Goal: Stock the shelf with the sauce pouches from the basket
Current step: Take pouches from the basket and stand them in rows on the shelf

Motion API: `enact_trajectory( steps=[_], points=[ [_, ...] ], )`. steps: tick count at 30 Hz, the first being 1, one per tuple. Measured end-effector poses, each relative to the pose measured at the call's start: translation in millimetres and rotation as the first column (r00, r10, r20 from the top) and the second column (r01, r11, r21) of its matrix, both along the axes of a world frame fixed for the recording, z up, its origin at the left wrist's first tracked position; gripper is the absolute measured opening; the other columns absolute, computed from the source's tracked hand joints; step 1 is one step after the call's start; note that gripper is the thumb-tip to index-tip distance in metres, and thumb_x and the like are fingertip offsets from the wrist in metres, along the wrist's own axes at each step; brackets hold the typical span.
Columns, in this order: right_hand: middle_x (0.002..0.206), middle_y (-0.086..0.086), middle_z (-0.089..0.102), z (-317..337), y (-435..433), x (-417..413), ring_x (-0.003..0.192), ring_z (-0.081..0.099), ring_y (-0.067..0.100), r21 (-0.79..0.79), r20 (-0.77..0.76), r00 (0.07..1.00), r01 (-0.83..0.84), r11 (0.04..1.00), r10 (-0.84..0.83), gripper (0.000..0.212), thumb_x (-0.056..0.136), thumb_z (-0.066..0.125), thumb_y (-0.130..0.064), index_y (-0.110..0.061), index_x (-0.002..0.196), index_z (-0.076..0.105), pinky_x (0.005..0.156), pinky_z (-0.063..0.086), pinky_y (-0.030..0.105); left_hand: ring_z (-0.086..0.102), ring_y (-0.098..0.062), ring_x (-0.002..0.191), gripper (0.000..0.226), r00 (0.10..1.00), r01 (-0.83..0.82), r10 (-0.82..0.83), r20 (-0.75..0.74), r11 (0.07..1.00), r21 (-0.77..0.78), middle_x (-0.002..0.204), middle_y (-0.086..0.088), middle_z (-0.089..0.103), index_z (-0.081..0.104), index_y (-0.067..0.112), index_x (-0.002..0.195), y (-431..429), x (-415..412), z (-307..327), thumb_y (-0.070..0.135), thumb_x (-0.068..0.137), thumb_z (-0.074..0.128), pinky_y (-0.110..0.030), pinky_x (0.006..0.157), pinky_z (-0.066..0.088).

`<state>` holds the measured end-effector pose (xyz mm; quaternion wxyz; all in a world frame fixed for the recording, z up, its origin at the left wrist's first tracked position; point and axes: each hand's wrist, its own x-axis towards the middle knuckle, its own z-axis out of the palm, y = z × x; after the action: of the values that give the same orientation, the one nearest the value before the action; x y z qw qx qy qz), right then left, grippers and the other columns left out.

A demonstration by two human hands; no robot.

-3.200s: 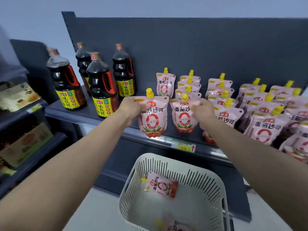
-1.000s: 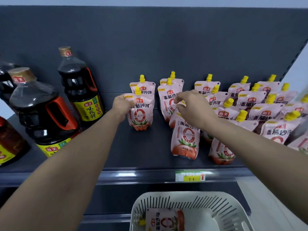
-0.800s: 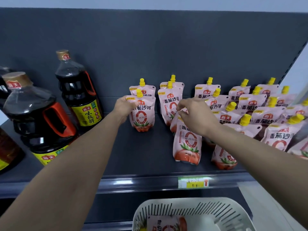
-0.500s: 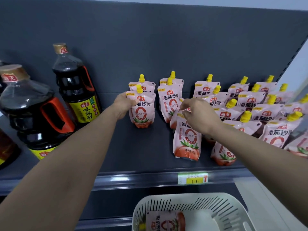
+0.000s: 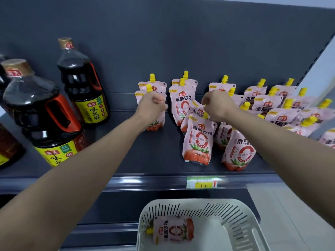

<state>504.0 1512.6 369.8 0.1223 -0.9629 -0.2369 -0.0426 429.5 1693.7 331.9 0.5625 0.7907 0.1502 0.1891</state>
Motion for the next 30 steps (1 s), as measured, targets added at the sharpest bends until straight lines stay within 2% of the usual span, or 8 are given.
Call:
enact_trajectory(
  steps=[4,10,14,18,23,25,27,30],
  points=[
    [0.111,0.019,0.067,1,-3,-9,0.101,0.062,0.035,-0.124,0.063,0.997,-0.035,0.992,0.043,0.027,0.086,0.05,0.0,-0.001,0.108,0.066,0.081,0.053,0.035,0.056,-0.014,0.084,0.014,0.975,0.207,-0.185,-0.125,0.957,0.202,0.088,0.001,0.057,0.059,0.015,0.096,-25,-4,-4,0.007,0.085,0.061,-0.026,0.075,0.05],
    [0.11,0.016,0.064,-4,-16,-51,0.099,0.062,0.034,-0.297,0.13,0.965,-0.181,0.938,0.227,0.025,0.088,0.05,-0.005,-0.008,0.11,0.062,0.072,0.049,0.033,0.055,-0.011,0.085,0.015,0.909,0.409,-0.316,-0.272,0.807,0.427,0.088,0.006,0.057,0.061,0.014,0.099,-46,-27,-4,0.013,0.084,0.064,-0.016,0.07,0.044],
    [0.107,0.011,0.062,-37,-39,-96,0.101,0.062,0.033,-0.431,-0.018,0.931,-0.335,0.838,0.363,0.027,0.093,0.044,-0.011,-0.011,0.117,0.057,0.071,0.047,0.032,0.05,-0.003,0.069,0.015,0.805,0.581,-0.375,-0.459,0.655,0.483,0.076,0.014,0.052,0.061,0.016,0.095,-66,-71,-22,0.016,0.081,0.067,-0.005,0.058,0.037],
    [0.098,0.016,0.063,-105,-66,-130,0.092,0.064,0.035,-0.492,-0.288,0.896,-0.44,0.751,0.337,0.015,0.089,0.049,-0.006,-0.006,0.099,0.06,0.063,0.042,0.031,0.054,-0.011,0.079,0.02,0.629,0.731,-0.366,-0.686,0.578,0.362,0.084,0.008,0.057,0.063,0.014,0.1,-90,-112,-85,0.019,0.081,0.066,-0.015,0.061,0.039],
    [0.119,0.011,0.062,-204,-93,-149,0.11,0.06,0.03,-0.477,-0.551,0.803,-0.528,0.703,0.229,0.027,0.09,0.049,-0.008,-0.007,0.115,0.06,0.084,0.05,0.031,0.057,-0.018,0.097,0.022,0.5,0.669,-0.306,-0.81,0.73,0.137,0.103,-0.002,0.062,0.064,0.007,0.104,-111,-148,-186,0.012,0.083,0.059,-0.025,0.079,0.044],
    [0.124,0.009,0.06,-239,-102,-155,0.114,0.058,0.026,-0.44,-0.616,0.755,-0.567,0.696,0.226,0.03,0.093,0.053,-0.016,-0.009,0.122,0.059,0.093,0.049,0.034,0.056,-0.019,0.089,0.024,0.466,0.581,-0.271,-0.842,0.812,0.06,0.105,-0.01,0.064,0.065,0.001,0.105,-120,-157,-219,0.014,0.085,0.059,-0.026,0.074,0.044],
    [0.125,0.008,0.06,-274,-111,-162,0.115,0.057,0.025,-0.406,-0.696,0.684,-0.627,0.665,0.22,0.034,0.094,0.054,-0.023,-0.008,0.123,0.058,0.094,0.046,0.034,0.056,-0.015,0.079,0.022,0.463,0.433,-0.235,-0.855,0.901,-0.014,0.098,-0.007,0.061,0.064,0.002,0.104,-130,-163,-249,0.016,0.088,0.058,-0.023,0.068,0.044],
    [0.126,0.012,0.059,-323,-125,-169,0.114,0.057,0.028,-0.364,-0.784,0.593,-0.677,0.64,0.181,0.036,0.091,0.055,-0.022,-0.004,0.122,0.058,0.097,0.048,0.039,0.057,-0.018,0.084,0.03,0.473,0.051,-0.164,-0.866,0.986,-0.159,0.101,-0.01,0.062,0.059,0.001,0.11,-139,-170,-293,0.022,0.089,0.059,-0.029,0.077,0.051]
  ],
)
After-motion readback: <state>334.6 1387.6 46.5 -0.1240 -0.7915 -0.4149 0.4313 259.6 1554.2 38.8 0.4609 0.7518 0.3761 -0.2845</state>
